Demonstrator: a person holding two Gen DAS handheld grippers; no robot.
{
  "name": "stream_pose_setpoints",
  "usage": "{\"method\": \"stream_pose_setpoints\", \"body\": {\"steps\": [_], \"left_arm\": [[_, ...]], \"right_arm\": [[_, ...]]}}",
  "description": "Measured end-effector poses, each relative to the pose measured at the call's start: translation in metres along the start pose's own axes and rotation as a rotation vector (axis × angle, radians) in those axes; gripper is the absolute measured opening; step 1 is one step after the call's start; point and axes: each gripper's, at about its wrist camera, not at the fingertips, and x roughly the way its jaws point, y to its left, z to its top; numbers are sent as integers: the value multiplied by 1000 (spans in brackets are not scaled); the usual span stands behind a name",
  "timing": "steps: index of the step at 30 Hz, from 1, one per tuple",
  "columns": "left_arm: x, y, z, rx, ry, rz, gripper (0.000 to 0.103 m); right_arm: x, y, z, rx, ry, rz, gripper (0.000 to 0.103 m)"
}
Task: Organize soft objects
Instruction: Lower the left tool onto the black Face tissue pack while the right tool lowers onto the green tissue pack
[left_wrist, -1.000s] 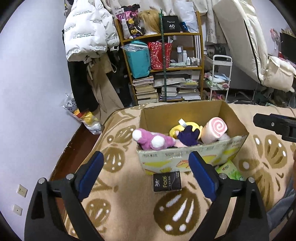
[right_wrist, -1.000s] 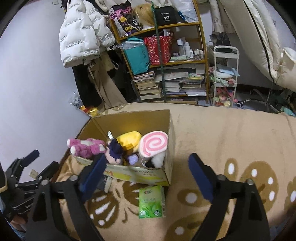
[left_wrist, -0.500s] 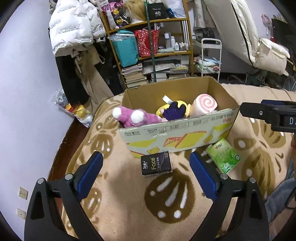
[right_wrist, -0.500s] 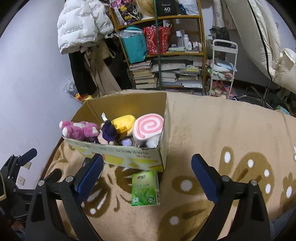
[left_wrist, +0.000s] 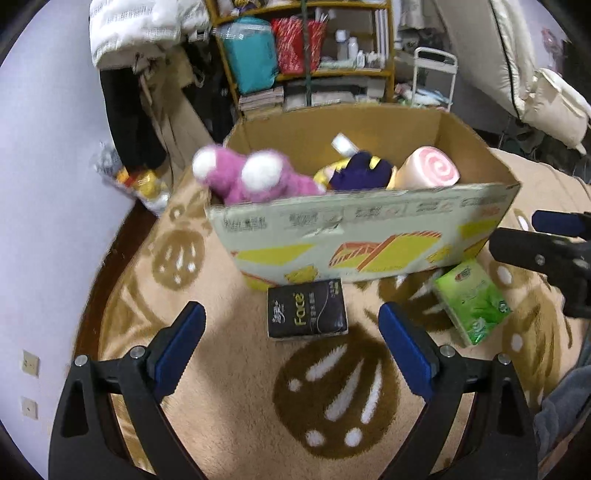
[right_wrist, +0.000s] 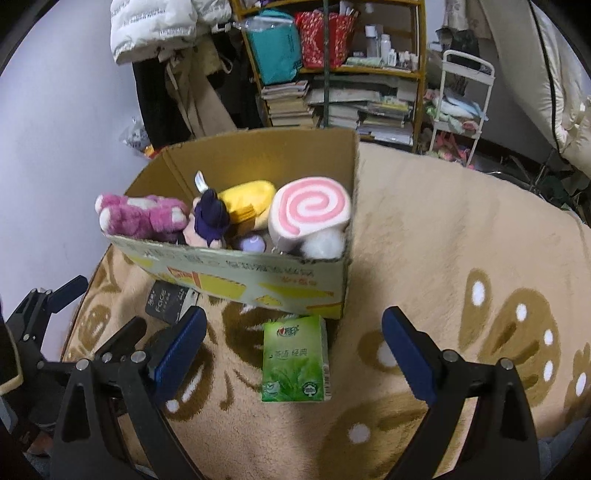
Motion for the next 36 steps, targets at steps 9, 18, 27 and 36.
{"method": "stream_pose_setpoints", "body": {"steps": [9,18,27,36], "left_arm": [[31,2,0,-17,59,-12,93],[57,3,1,-36,119,-25,93],[72,2,-2,-28,146,-9,93],[87,5,0,-47,153,-6,93]], "right_arm": [[21,4,1,-18,56,-12,100],[45,4,-3,-29,132,-25,100],[60,1,-4,-14,166,-35,100],[72,9,-10,-34,200,-53,100]]}}
